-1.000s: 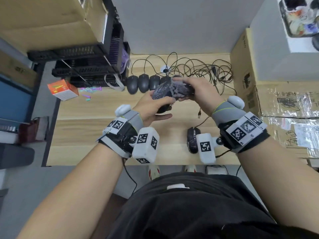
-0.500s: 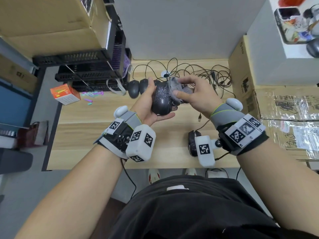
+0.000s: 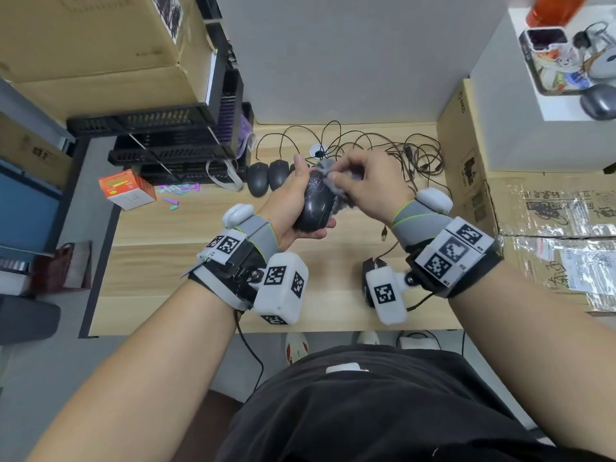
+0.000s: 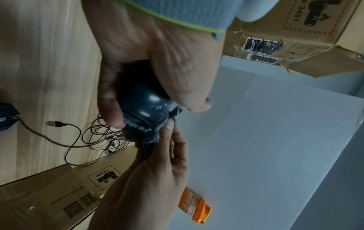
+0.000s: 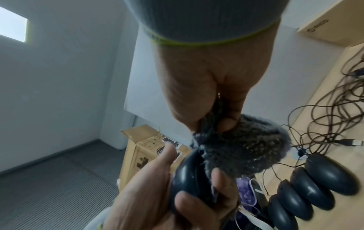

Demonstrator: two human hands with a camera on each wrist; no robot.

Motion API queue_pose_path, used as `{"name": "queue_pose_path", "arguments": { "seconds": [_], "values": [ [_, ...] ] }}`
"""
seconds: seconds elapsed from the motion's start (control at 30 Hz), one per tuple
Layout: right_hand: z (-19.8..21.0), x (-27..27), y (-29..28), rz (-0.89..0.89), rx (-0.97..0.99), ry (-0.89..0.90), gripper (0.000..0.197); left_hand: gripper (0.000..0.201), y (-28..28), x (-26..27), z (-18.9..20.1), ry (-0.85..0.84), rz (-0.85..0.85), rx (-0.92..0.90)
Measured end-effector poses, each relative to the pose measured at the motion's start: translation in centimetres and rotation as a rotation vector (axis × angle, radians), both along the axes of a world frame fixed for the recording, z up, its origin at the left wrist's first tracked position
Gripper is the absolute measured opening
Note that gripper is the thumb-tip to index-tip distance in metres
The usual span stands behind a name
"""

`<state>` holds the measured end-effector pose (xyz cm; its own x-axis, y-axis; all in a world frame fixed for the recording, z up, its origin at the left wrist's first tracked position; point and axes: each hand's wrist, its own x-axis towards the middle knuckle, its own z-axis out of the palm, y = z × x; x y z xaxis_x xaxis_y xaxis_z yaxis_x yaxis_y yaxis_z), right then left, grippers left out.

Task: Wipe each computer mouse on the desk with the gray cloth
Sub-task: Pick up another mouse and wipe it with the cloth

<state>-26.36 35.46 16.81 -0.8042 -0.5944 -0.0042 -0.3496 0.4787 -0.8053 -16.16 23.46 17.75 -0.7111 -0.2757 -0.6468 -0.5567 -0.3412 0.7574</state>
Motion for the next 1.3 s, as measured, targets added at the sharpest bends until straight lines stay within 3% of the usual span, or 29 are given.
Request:
{"name": "queue_pose_path", "arguments": {
  "seconds": [0.07, 0.17, 0.2, 0.3, 0.37, 0.43, 0.53, 0.57, 0.7, 0.9, 1.03, 1.17, 1.23, 1.3],
  "values": [
    [0.7, 1.0, -0.1, 0.157, 0.005, 0.002, 0.005, 0.082, -0.3, -0.1, -0.2, -0.002, -0.003, 0.010],
    [2.0, 2.0, -0.1, 0.432, 0.041, 0.068, 0.007, 0.079, -0.5, 0.1, -0.1, 0.015, 0.047, 0.028],
    [2.0, 1.8, -0.2, 0.424, 0.049, 0.065, 0.007, 0.080, -0.5, 0.1, -0.1, 0.022, 0.048, 0.031],
    [0.8, 0.1, -0.5, 0.122, -0.014, -0.006, 0.009, 0.087, -0.2, 0.0, -0.1, 0.042, 0.031, 0.056],
    [0.3, -0.3, -0.3, 0.043, -0.070, -0.028, 0.010, 0.089, -0.3, -0.1, 0.1, 0.047, 0.045, 0.065],
    [0.8, 0.8, 0.0, 0.153, -0.128, -0.100, 0.009, 0.092, -0.8, -0.2, 0.1, 0.062, 0.088, 0.062],
    [1.6, 2.5, 0.4, 0.377, -0.151, -0.199, 0.012, 0.080, -1.3, -0.3, 0.1, 0.055, 0.142, 0.028],
    [1.4, 2.3, 0.3, 0.371, -0.139, -0.206, 0.013, 0.077, -1.3, -0.3, 0.2, 0.046, 0.137, 0.020],
    [0.5, 0.7, 0.2, 0.080, -0.125, -0.082, 0.016, 0.083, -1.0, -0.1, 0.7, 0.020, 0.115, 0.045],
    [2.4, 2.3, 0.2, 0.387, -0.063, 0.010, 0.016, 0.082, -1.1, -0.6, 1.7, 0.118, 0.140, 0.119],
    [2.3, 0.6, -0.1, 0.133, -0.147, 0.028, 0.032, 0.088, -0.9, -0.6, 1.6, 0.112, 0.114, 0.216],
    [1.4, 0.3, -0.7, -0.045, -0.007, 0.042, 0.027, 0.077, -0.3, -1.2, 1.9, 0.117, 0.112, 0.221],
    [1.3, 1.3, -1.0, 0.022, 0.000, 0.085, 0.025, 0.077, -0.5, -1.5, 1.7, 0.126, 0.136, 0.223],
    [1.6, 2.6, -1.2, 0.207, 0.017, 0.158, 0.022, 0.074, -0.8, -1.7, 1.5, 0.151, 0.151, 0.203]
  ]
}}
